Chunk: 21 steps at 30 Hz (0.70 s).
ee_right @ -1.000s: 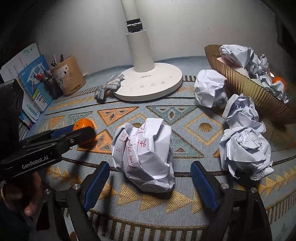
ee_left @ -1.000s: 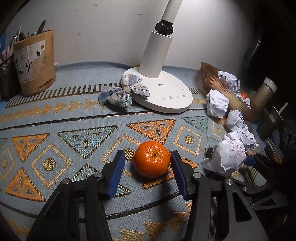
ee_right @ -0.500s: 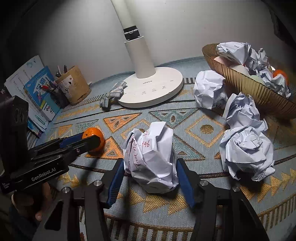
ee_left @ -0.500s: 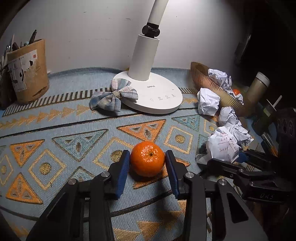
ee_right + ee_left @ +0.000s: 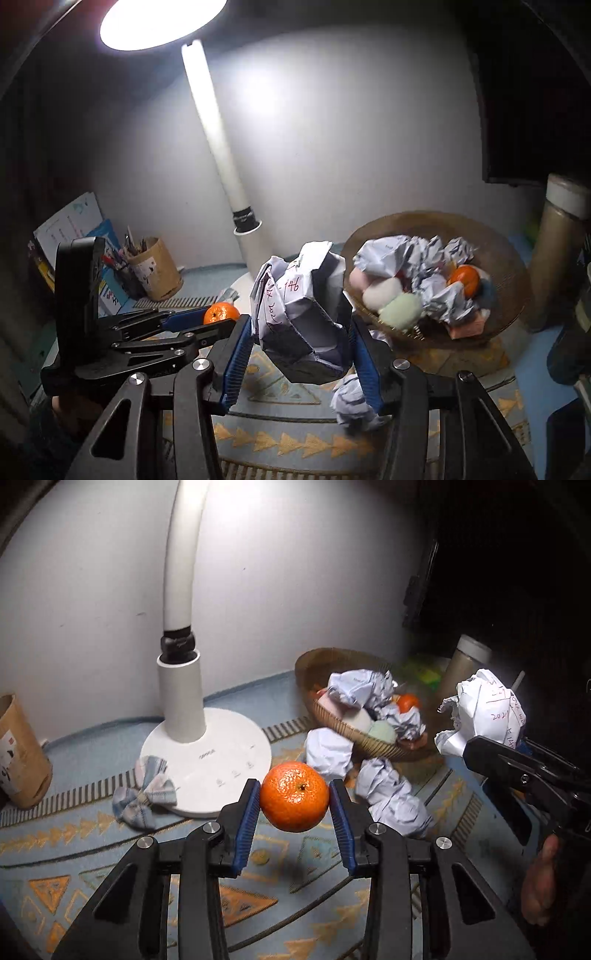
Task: Organize objects
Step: 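Carry the orange and paper ball over the bowl and open both tools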
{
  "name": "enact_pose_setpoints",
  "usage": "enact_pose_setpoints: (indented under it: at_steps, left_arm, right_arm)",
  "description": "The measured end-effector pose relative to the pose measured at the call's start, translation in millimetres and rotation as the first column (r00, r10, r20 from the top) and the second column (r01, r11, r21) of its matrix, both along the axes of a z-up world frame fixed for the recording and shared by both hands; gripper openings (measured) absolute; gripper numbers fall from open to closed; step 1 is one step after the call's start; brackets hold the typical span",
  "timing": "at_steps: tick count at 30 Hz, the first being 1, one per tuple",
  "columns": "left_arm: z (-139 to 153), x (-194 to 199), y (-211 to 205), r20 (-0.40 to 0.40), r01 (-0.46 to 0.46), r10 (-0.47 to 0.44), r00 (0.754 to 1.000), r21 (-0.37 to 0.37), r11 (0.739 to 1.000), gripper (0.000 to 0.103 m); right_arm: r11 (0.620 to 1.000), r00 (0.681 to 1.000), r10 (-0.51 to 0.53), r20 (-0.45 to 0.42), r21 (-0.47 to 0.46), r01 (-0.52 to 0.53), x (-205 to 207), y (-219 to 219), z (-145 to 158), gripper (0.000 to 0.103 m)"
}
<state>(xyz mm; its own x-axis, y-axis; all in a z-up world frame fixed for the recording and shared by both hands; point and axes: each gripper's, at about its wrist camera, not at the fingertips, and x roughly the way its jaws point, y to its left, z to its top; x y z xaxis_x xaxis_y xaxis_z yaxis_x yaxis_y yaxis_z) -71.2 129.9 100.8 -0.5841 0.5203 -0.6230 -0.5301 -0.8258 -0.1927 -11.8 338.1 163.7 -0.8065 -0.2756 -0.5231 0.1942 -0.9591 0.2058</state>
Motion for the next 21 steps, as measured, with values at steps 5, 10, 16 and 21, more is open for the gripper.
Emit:
enact_pose_setpoints:
  at_steps: [5,10,16,21]
  left_arm:
    - [27.0,-48.4,59.2,-0.034,0.052,-0.048,0.998,0.116,0.992,0.035]
    - [19.5,-95.0,108.6,-0.017,0.043,-0.041,0.999,0.133,0.99,0.035]
    - [5.6,-129.4,137.8,0.027,0.055,-0.06,0.998,0.155,0.986,0.063]
    - [2.6,-122.3,116.5,0.046,0.031,-0.04,0.998,0.193,0.981,0.073]
  right_arm:
    - [0.972,0.973,-0.231,0.005,-0.053,0.231,-58.9,66.0,23.8,0.051]
    - [0.943,0.945,-0.32,0.068,-0.072,0.325,-126.8,89.8,10.9,0.053]
    - [0.938,0.947,-0.317,0.06,-0.13,0.322,-174.3,115.1,-0.3,0.08]
    - [0.954,0.967,-0.222,0.128,-0.175,0.243,-163.0,116.4,-15.3,0.08]
